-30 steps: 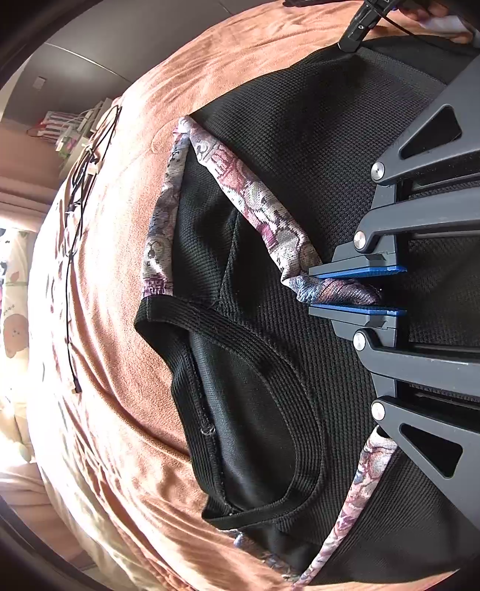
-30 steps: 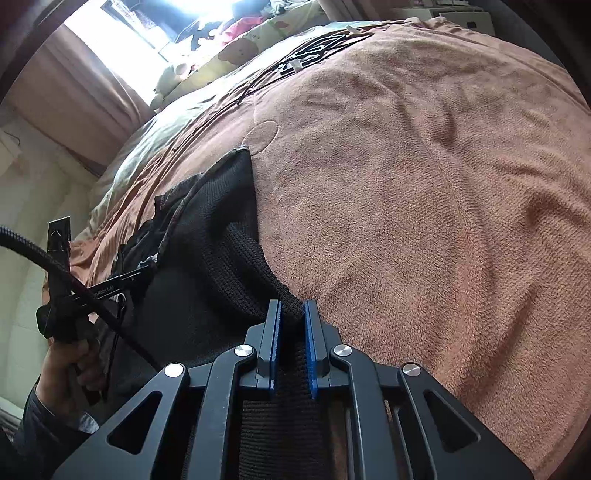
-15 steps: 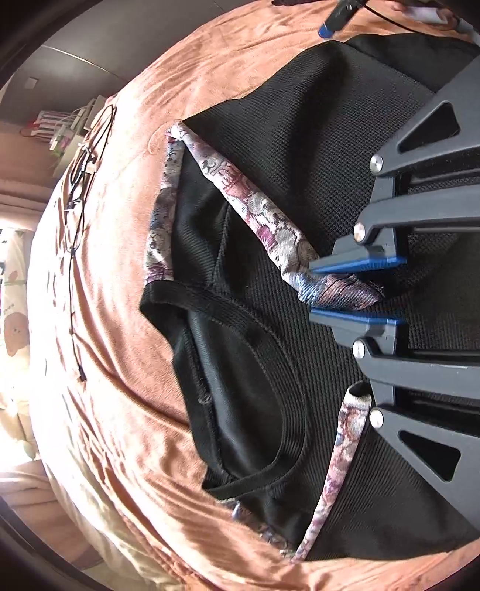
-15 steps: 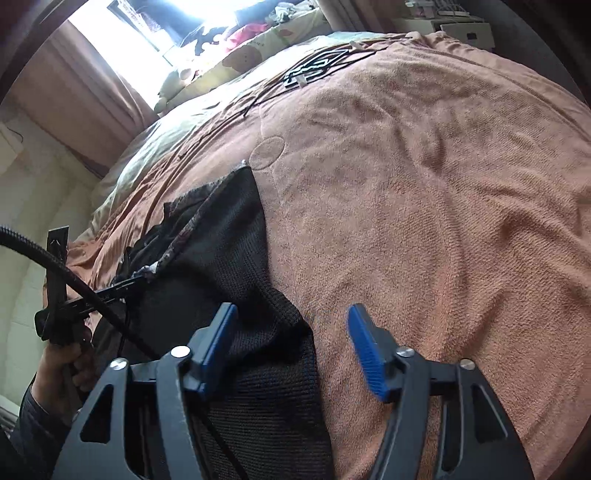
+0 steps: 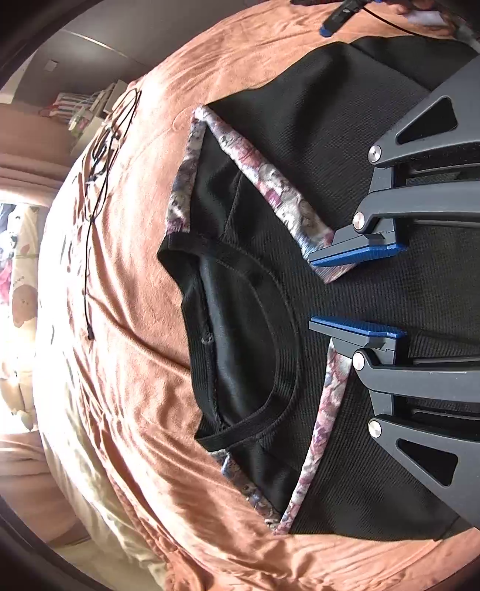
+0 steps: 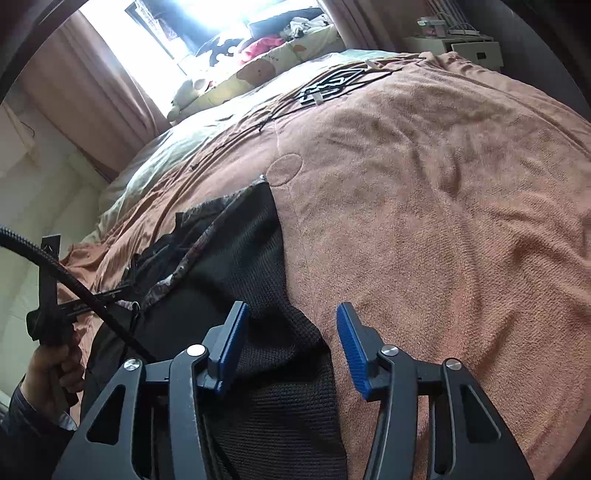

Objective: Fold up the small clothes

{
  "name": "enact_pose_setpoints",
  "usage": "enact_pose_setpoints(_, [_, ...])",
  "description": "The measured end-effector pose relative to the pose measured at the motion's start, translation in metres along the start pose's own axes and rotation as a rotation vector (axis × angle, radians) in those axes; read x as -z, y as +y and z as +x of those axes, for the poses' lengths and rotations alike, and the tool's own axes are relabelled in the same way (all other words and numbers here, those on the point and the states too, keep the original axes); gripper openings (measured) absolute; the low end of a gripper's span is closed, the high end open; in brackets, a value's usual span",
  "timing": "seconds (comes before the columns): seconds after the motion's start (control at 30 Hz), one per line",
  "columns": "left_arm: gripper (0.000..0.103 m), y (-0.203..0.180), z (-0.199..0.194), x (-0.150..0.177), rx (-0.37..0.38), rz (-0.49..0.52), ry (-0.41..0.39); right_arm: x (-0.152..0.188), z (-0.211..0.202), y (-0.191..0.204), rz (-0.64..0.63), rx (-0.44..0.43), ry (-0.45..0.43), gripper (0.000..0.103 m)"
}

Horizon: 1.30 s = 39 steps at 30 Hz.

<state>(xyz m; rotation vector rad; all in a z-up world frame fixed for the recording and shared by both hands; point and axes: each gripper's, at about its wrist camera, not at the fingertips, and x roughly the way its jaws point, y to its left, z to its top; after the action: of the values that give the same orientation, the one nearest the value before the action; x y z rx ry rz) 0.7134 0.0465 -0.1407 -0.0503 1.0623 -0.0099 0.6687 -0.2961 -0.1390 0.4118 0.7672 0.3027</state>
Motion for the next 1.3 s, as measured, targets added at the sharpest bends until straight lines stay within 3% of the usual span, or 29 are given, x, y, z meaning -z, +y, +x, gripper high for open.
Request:
enact_pose_setpoints(0.17, [0.030, -0.020, 0.014, 0.010, 0.053, 0.062, 0.021, 0.008, 0.006, 0.016, -0.043, -0.066, 0.013, 0.033])
enact_pose_setpoints(0.33, [0.030, -0.024, 0.038, 0.011, 0.020, 0.056, 0.057, 0.014, 0.028, 0.011, -0.052, 0.015, 0.066, 0.031])
enact_pose_setpoints(0.43, [0.033, -0.018, 0.042, 0.008, 0.018, 0.032, 0.058, 0.014, 0.035, 0.003, -0.038, 0.088, 0.088, 0.010])
enact_pose_setpoints(0.47, [0.034, -0.017, 0.041, 0.007, 0.014, 0.020, 0.058, 0.012, 0.034, 0.004, -0.035, 0.101, 0.088, 0.009])
enact_pose_setpoints(0.6, [0.034, -0.026, 0.022, 0.012, -0.004, 0.015, 0.014, 0.011, 0.028, 0.012, -0.045, 0.111, 0.086, 0.009])
enact_pose_setpoints(0.73, [0.034, -0.041, 0.004, 0.023, 0.065, 0.031, -0.001, 0.008, 0.019, 0.017, -0.038, 0.071, 0.091, 0.009])
enact_pose_setpoints(1.13, [0.034, -0.099, -0.013, 0.070, 0.155, 0.093, 0.063, 0.011, 0.002, 0.010, -0.029, 0.084, 0.162, 0.014])
enact_pose_setpoints(1.2, [0.034, -0.105, -0.010, 0.078, 0.141, 0.097, 0.086, 0.011, -0.002, 0.013, -0.031, 0.091, 0.164, 0.023])
enact_pose_setpoints(1.27, [0.034, -0.110, -0.005, 0.087, 0.114, 0.111, 0.118, 0.012, -0.009, 0.016, -0.032, 0.089, 0.152, 0.054])
enact_pose_setpoints(1.3, [0.034, -0.113, -0.004, 0.091, 0.096, 0.124, 0.127, 0.013, -0.013, 0.017, -0.032, 0.085, 0.145, 0.061])
